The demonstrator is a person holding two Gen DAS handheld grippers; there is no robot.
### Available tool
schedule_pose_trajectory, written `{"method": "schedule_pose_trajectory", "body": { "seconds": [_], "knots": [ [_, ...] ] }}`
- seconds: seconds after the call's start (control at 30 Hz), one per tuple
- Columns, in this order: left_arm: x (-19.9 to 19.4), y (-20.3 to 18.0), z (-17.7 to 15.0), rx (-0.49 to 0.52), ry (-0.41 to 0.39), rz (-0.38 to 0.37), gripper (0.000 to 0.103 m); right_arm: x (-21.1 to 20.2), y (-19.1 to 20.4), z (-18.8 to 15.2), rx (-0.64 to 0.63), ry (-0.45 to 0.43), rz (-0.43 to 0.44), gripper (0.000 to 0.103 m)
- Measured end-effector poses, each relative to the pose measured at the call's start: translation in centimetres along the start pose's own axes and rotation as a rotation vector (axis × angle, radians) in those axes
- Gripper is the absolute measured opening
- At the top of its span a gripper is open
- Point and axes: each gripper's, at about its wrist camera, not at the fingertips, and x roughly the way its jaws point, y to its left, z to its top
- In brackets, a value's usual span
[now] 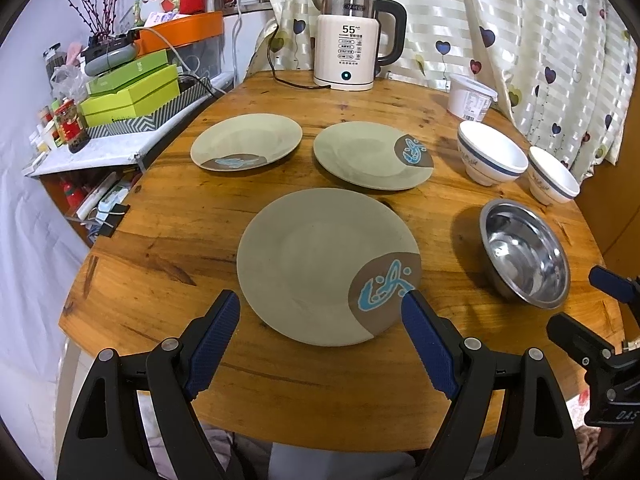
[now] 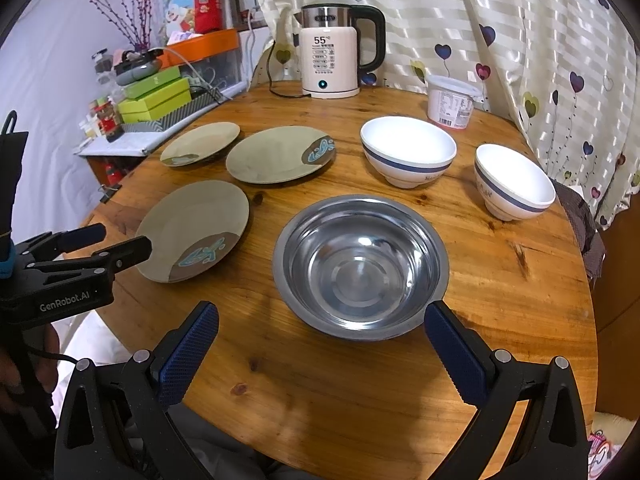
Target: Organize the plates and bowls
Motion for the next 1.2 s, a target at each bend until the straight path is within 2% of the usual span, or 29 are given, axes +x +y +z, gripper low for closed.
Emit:
{"method": "schedule_pose_trajectory", "body": {
  "seconds": [0.67, 1.2],
  "knots": [
    [-0.20, -0.49, -0.21, 0.036, -0.007, 0.006, 0.083, 0.36, -0.44, -0.35, 0.019, 0.011, -0.005, 0.103],
    [-0.03, -0.44, -0.36, 0.025, 0.005, -0.014, 0.083, 0.63, -0.67, -0.51, 0.024, 0.015, -0.005, 0.103]
  ]
}}
